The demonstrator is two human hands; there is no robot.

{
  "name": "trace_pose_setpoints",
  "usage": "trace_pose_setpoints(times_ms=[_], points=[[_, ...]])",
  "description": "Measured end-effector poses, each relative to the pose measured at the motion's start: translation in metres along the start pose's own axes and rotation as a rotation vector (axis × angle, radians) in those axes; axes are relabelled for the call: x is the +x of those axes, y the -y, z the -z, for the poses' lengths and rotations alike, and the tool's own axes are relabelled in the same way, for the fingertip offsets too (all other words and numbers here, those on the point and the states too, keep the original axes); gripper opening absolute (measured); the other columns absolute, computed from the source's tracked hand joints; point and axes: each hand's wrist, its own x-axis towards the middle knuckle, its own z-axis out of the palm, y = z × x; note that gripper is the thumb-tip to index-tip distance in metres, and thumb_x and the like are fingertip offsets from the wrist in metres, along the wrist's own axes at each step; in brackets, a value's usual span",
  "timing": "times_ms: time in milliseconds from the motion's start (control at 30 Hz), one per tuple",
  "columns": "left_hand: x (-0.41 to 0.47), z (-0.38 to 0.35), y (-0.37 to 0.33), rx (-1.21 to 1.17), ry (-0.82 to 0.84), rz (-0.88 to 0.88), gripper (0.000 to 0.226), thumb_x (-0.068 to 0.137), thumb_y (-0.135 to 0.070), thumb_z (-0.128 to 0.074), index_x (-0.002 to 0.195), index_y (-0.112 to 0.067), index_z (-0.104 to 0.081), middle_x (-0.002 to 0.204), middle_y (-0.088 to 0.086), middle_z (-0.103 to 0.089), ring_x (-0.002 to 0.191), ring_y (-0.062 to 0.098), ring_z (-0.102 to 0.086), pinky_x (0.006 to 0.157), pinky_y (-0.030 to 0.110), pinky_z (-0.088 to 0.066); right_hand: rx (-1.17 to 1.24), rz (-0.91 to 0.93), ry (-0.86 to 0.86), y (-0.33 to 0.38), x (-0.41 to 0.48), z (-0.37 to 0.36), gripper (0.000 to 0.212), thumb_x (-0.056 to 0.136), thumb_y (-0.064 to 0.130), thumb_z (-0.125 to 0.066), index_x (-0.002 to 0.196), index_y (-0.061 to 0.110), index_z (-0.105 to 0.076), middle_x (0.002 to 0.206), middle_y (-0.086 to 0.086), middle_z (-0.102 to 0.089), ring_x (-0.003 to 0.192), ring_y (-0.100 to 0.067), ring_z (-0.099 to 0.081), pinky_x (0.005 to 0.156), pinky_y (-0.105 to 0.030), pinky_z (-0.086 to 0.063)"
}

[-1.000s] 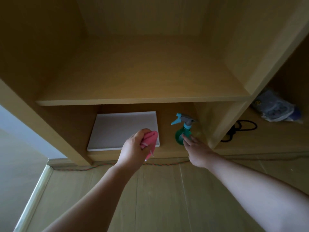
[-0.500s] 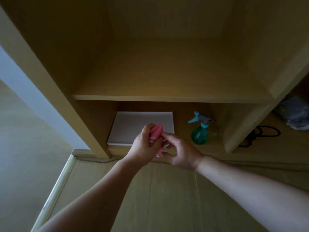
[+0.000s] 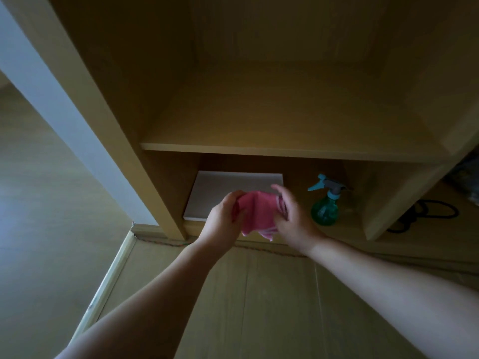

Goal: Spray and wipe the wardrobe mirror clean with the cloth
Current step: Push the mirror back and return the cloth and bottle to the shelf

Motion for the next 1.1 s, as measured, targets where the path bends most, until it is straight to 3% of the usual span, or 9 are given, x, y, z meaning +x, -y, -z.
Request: trace_pose_setpoints(times_ms=[167,300,433,567,700,767,867,933,1100], points=[[0.000,0.000,0.005,-0.039,-0.062,0.032,0.027,0.085,-0.009,-0.065,0.108,-0.023,-0.061,0.081,-0.015,-0.060,0.070,-0.014,-0.055,0.054,0.002,-0.039,-0.456,0.154,-0.064,-0.012,0.002,0.003,0.044,0.089,0.029,-0.067,0.128,0.019,-0.052,0.138,-0.003,-0.036,0.122,-0.018,-0.045,0.101,-0.034,-0.048],[0.002,-0.004,0.006,-0.099,-0.064,0.057,0.023,0.083,-0.017,-0.070,0.101,-0.027,-0.060,0.082,-0.012,-0.064,0.071,-0.010,-0.058,0.057,0.005,-0.042,-0.491,0.058,0.151,-0.021,0.003,-0.011,0.079,0.068,0.048,-0.081,0.137,0.032,-0.044,0.155,0.011,-0.001,0.133,-0.009,-0.025,0.113,-0.029,-0.033],[0.002,-0.003,0.010,-0.193,0.104,0.073,0.030,0.082,-0.008,-0.069,0.107,-0.024,-0.062,0.087,-0.006,-0.069,0.077,0.001,-0.067,0.066,0.014,-0.052,-0.331,0.071,0.132,-0.025,0.014,-0.025,0.043,0.088,0.033,-0.067,0.128,0.031,-0.051,0.133,0.010,-0.040,0.113,-0.003,-0.051,0.102,-0.027,-0.046],[0.009,0.000,0.021,-0.033,0.100,0.080,0.026,0.089,-0.010,-0.058,0.111,-0.023,-0.063,0.082,-0.009,-0.067,0.071,-0.005,-0.064,0.061,0.013,-0.052,-0.371,0.001,0.048,-0.036,0.027,-0.027,0.022,0.101,0.029,-0.047,0.103,0.019,-0.067,0.127,0.008,-0.054,0.121,0.003,-0.041,0.098,-0.019,-0.038],[0.027,0.006,0.038,0.073,0.046,0.073,0.026,0.089,-0.007,-0.052,0.108,-0.020,-0.063,0.077,-0.015,-0.058,0.063,-0.015,-0.058,0.051,0.004,-0.043,-0.316,-0.112,-0.049,-0.049,0.047,-0.028,0.019,0.101,0.024,-0.048,0.086,0.021,-0.060,0.084,-0.002,-0.063,0.075,-0.018,-0.064,0.064,-0.029,-0.052],[0.041,0.012,0.050,0.156,0.068,0.085,0.027,0.088,-0.011,-0.053,0.112,-0.021,-0.062,0.075,-0.015,-0.057,0.058,-0.003,-0.059,0.048,0.009,-0.045,-0.342,-0.124,-0.048,-0.059,0.062,-0.026,0.010,0.099,0.021,-0.050,0.095,0.023,-0.058,0.085,0.002,-0.063,0.074,-0.014,-0.063,0.061,-0.027,-0.053],[0.069,0.016,0.075,0.379,0.090,0.099,0.045,0.084,-0.004,-0.044,0.121,-0.025,-0.059,0.094,0.001,-0.064,0.076,0.017,-0.057,0.067,0.022,-0.045,-0.444,-0.137,-0.084,-0.076,0.091,-0.028,0.018,0.097,0.010,-0.047,0.101,0.027,-0.054,0.096,0.005,-0.061,0.085,-0.009,-0.059,0.062,-0.019,-0.045],[0.089,0.015,0.089,0.463,0.111,0.094,0.049,0.083,0.000,-0.041,0.123,-0.022,-0.058,0.111,0.008,-0.065,0.092,0.025,-0.061,0.077,0.025,-0.046,-0.496,-0.158,-0.098,-0.083,0.109,-0.034,0.019,0.096,0.008,-0.047,0.102,0.025,-0.053,0.101,0.000,-0.062,0.091,-0.017,-0.061,0.069,-0.027,-0.049],[0.113,-0.005,0.120,0.720,0.113,0.107,0.045,0.088,0.001,-0.041,0.128,-0.017,-0.051,0.129,0.007,-0.053,0.115,0.023,-0.054,0.092,0.031,-0.045,-0.730,-0.201,-0.197,-0.103,0.141,-0.041,0.030,0.093,0.002,-0.043,0.118,0.013,-0.055,0.112,-0.013,-0.061,0.104,-0.032,-0.059,0.072,-0.028,-0.040]])
